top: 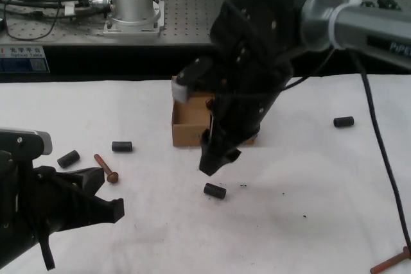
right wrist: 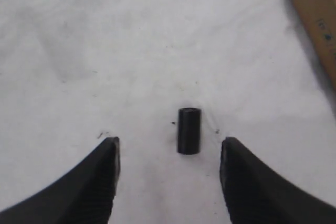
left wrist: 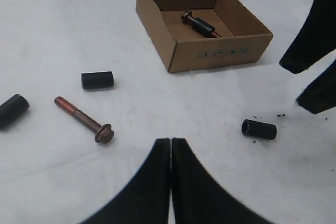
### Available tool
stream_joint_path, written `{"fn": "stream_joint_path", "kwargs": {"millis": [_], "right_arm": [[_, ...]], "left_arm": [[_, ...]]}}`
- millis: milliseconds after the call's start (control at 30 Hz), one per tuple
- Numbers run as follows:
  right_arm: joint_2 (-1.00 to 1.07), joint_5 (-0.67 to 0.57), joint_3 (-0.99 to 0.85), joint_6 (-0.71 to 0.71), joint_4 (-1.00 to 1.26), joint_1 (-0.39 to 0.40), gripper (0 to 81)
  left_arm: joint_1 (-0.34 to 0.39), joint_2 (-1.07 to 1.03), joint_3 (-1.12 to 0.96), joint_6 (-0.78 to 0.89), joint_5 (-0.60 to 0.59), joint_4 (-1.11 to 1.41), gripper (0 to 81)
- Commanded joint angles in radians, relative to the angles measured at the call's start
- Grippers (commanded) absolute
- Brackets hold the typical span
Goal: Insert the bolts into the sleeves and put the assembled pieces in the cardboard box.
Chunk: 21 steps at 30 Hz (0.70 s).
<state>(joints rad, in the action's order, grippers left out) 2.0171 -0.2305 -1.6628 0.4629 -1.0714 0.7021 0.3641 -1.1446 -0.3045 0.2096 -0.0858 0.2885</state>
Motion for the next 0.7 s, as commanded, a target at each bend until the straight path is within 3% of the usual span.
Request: {"fn": "stream_joint_path", "kwargs": {"millis": [0, 100, 267, 467, 667], "right_arm": [[-0.009, 0.132, 0.046, 0.069, 0.066, 0.009, 42.8], [0.012, 0.152, 0.057, 0.100, 0.058, 0.010, 42.6], [0.039, 0.154, 0.057, 0.130, 0.067, 0.010, 33.7], [0.062, 0.154, 0.057, 0.141, 0.095, 0.010, 33.4], [0.081, 0.148, 0.057, 0.144, 0.119, 0.010, 33.4]], "left_arm": [[-0.002, 0.013, -0.007, -0.007, 0.014, 0.005, 0.7], [-0.002, 0.013, -0.007, -0.011, 0.014, 0.005, 0.7], [-0.002, 0.013, -0.007, -0.017, 0.014, 0.005, 0.7], [-0.002, 0.013, -0.007, -0.045, 0.022, -0.006, 0.7], [-0.002, 0.013, -0.007, -0.128, 0.132, -0.058, 0.7]]}}
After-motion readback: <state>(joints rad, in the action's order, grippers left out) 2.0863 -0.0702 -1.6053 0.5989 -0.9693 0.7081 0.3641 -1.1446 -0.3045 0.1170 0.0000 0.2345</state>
